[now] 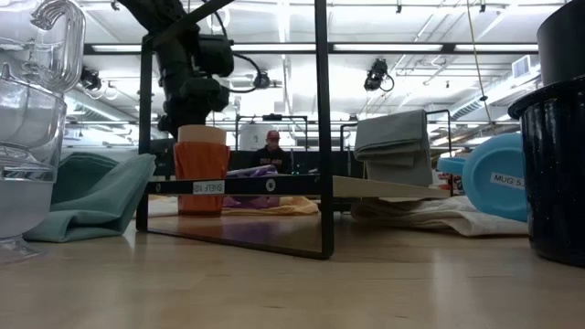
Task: Stack small to large cups/mugs on shelf
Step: Put the orange cup on the shelf
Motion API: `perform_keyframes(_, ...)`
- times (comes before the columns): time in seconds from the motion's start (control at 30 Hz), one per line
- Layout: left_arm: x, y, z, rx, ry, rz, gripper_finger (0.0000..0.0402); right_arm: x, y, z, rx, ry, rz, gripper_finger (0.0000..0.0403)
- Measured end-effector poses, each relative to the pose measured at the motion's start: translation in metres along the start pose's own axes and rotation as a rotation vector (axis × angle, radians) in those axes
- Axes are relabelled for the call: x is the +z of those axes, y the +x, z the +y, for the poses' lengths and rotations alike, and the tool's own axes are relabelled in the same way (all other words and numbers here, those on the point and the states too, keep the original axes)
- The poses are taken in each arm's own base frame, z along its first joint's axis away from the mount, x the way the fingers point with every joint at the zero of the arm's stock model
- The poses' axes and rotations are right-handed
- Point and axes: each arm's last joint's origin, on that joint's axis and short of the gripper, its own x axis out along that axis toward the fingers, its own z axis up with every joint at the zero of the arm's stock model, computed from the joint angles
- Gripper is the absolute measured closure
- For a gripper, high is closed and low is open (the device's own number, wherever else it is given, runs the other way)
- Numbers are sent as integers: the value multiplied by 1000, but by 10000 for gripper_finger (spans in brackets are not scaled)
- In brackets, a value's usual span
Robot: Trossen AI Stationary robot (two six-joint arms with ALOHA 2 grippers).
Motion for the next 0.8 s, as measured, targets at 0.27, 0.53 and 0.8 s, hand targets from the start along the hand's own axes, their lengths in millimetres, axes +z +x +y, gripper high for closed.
perform_keyframes(0.27, 2, 3, -2, -4, 31, -10, 301, 0, 0, 0, 0, 8, 1, 362)
perform_keyframes(0.53, 2, 3, -3, -6, 58, -9, 373, 0, 0, 0, 0, 8, 1, 362)
perform_keyframes(0.8, 5, -3, -4, -4, 70, -17, 368, 0, 0, 0, -1, 8, 1, 362)
